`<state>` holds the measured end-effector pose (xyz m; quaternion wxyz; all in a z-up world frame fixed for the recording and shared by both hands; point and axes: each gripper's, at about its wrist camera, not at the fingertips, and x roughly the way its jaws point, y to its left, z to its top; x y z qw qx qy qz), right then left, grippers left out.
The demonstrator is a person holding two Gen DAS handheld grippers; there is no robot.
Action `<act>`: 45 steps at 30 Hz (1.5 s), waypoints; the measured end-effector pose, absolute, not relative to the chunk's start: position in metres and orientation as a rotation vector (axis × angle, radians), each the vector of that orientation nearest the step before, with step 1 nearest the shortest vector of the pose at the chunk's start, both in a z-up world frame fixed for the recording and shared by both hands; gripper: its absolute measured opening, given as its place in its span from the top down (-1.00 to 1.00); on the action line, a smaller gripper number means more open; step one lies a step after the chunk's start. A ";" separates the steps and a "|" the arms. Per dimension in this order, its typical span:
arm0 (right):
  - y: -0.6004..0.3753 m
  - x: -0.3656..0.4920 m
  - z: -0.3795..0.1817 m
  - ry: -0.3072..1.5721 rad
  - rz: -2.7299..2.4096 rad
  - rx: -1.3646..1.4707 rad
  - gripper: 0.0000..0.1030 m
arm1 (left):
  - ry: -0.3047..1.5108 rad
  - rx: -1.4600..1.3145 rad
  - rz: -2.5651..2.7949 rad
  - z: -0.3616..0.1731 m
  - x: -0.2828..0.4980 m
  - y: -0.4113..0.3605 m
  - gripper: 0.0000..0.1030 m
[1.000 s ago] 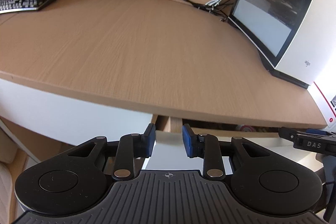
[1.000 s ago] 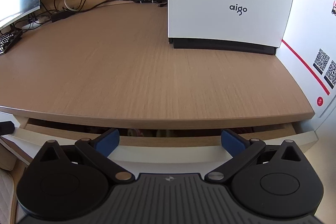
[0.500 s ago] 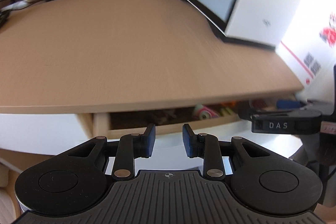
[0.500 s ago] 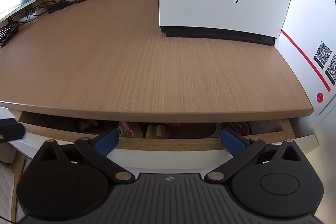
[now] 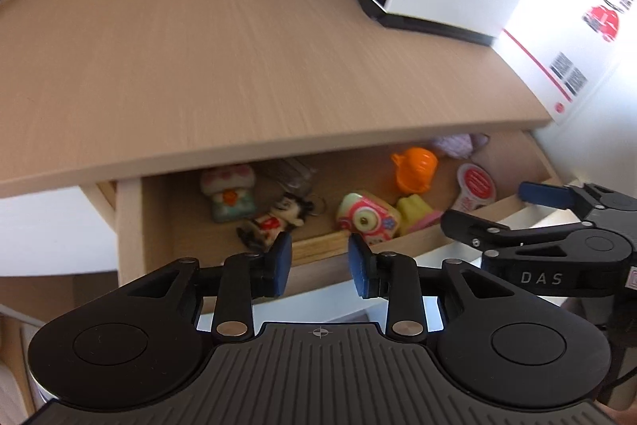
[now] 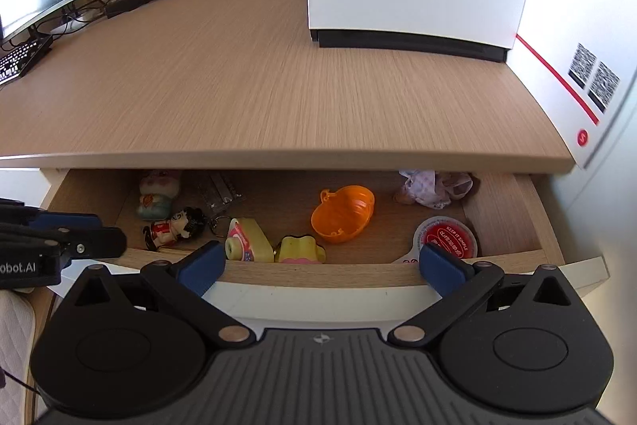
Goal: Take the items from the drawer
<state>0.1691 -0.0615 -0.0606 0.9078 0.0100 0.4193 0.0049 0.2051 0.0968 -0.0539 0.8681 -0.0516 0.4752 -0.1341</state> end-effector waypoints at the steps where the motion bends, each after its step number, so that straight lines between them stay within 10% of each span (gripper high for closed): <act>1: -0.061 0.166 -0.060 0.870 0.009 0.020 -1.00 | 1.003 -0.101 -0.296 -0.054 0.203 0.095 0.33; 35: -0.077 0.063 -0.041 1.047 0.114 0.027 -0.87 | 1.184 -0.046 -0.460 -0.061 0.150 0.078 0.32; 45: -0.090 0.155 -0.045 0.857 -0.029 -0.076 -0.86 | 1.029 -0.102 -0.406 -0.046 0.140 0.092 0.32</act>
